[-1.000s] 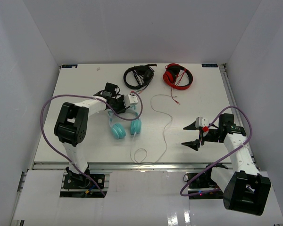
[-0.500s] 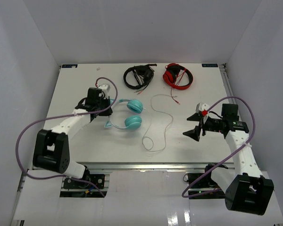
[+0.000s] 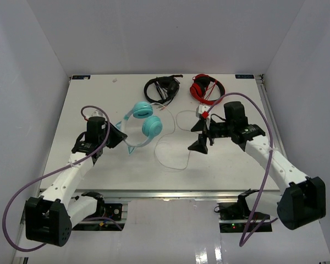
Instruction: Wrap the headphones
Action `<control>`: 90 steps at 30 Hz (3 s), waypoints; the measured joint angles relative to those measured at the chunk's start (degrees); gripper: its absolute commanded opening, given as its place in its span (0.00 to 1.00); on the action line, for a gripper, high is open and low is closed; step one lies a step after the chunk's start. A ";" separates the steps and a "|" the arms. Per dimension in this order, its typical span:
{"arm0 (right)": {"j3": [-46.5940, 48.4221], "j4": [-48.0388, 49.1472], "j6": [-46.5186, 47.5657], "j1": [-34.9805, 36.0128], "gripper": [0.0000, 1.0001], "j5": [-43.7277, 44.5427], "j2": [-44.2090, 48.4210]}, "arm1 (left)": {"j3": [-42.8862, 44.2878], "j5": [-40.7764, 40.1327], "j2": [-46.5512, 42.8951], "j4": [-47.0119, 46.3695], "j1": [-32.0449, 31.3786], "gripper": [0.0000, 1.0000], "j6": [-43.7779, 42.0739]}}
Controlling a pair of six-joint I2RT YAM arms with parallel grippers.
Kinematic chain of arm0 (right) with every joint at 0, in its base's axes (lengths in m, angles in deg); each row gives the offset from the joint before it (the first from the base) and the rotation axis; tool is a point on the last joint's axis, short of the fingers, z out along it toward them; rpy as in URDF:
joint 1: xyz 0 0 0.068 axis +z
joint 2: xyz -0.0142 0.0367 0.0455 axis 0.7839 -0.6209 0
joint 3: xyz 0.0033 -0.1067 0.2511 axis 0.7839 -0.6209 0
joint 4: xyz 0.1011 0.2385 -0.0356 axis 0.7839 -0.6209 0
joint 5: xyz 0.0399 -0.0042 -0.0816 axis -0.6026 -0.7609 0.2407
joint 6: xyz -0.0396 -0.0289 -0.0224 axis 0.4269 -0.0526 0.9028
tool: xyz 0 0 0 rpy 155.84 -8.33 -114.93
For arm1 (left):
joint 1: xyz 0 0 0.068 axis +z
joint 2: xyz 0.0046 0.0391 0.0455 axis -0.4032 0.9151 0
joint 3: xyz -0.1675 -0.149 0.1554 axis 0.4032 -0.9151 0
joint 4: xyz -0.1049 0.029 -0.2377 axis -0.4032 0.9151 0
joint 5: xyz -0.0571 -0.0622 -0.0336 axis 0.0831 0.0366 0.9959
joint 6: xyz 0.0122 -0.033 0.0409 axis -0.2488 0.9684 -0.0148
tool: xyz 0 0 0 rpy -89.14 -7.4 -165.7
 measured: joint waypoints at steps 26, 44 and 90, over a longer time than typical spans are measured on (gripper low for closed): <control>5.19 48.06 -36.58 4.29 0.90 -0.25 -25.25 | 21.91 4.47 -4.11 13.52 0.04 0.00 8.63; -0.95 63.22 -54.47 15.56 0.90 5.75 -32.17 | 26.70 8.12 -3.84 13.96 0.04 0.00 12.41; 6.75 0.10 15.02 16.43 0.08 62.03 -3.30 | 22.86 -22.35 2.87 12.31 0.15 0.00 4.13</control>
